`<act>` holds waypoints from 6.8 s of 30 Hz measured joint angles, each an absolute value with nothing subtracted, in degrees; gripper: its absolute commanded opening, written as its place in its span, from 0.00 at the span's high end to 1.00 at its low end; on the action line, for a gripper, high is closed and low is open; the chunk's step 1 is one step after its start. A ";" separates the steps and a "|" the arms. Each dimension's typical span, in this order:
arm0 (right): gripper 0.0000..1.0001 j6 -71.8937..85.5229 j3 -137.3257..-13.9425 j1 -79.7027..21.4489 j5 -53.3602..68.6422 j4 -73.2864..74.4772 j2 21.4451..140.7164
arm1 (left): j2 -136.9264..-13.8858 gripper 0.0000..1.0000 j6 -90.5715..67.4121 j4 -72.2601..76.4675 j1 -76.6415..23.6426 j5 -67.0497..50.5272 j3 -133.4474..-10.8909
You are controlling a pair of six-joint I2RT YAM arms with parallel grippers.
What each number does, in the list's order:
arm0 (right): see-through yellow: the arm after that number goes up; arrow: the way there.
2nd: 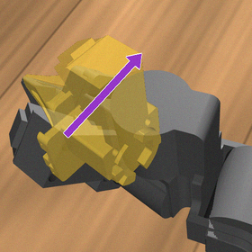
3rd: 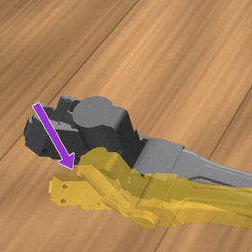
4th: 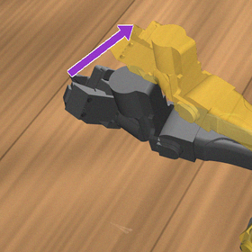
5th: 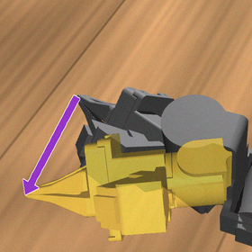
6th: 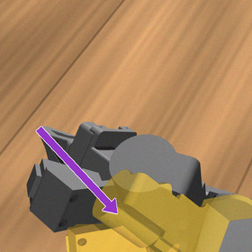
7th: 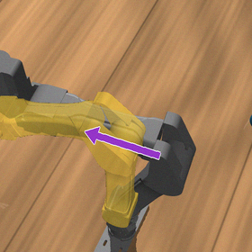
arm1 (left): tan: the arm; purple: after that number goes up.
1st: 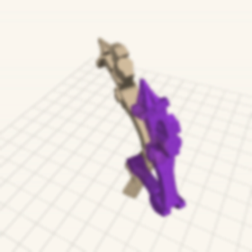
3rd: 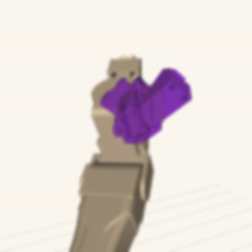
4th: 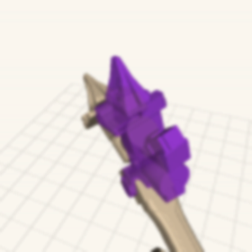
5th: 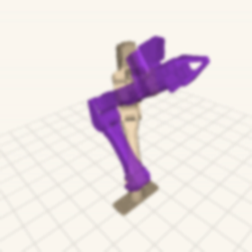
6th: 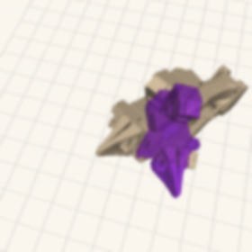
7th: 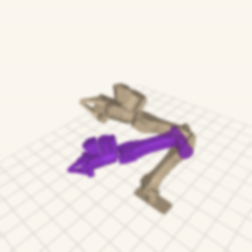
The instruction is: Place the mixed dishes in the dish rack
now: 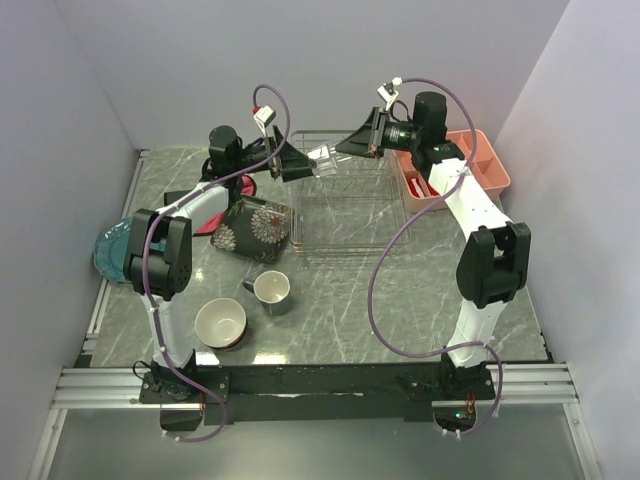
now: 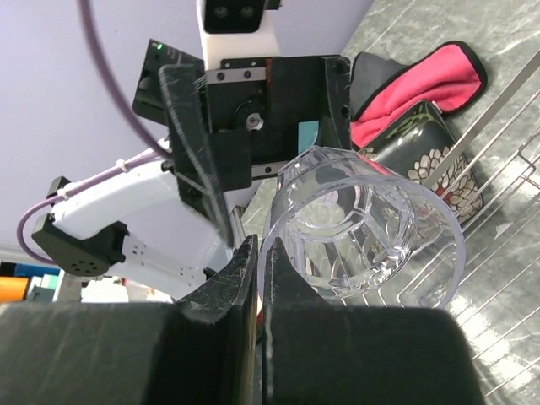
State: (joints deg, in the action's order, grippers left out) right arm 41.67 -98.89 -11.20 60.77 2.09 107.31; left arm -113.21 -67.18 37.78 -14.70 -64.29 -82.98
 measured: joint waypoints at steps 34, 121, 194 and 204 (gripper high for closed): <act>1.00 41.89 -96.40 -10.96 62.08 0.93 107.02 | -114.63 0.03 -66.76 35.73 -15.29 -62.17 -82.98; 0.87 44.95 -90.41 -10.57 64.23 -4.47 109.45 | -117.91 0.37 -67.61 35.05 -15.35 -65.36 -81.78; 0.80 -64.47 -67.70 -38.85 25.30 56.88 84.66 | -112.68 0.69 -8.58 -15.35 -9.32 -43.09 -107.02; 0.49 -62.70 -66.32 -35.99 19.77 50.52 80.75 | -113.10 0.69 -6.39 -18.35 -10.94 -40.99 -107.02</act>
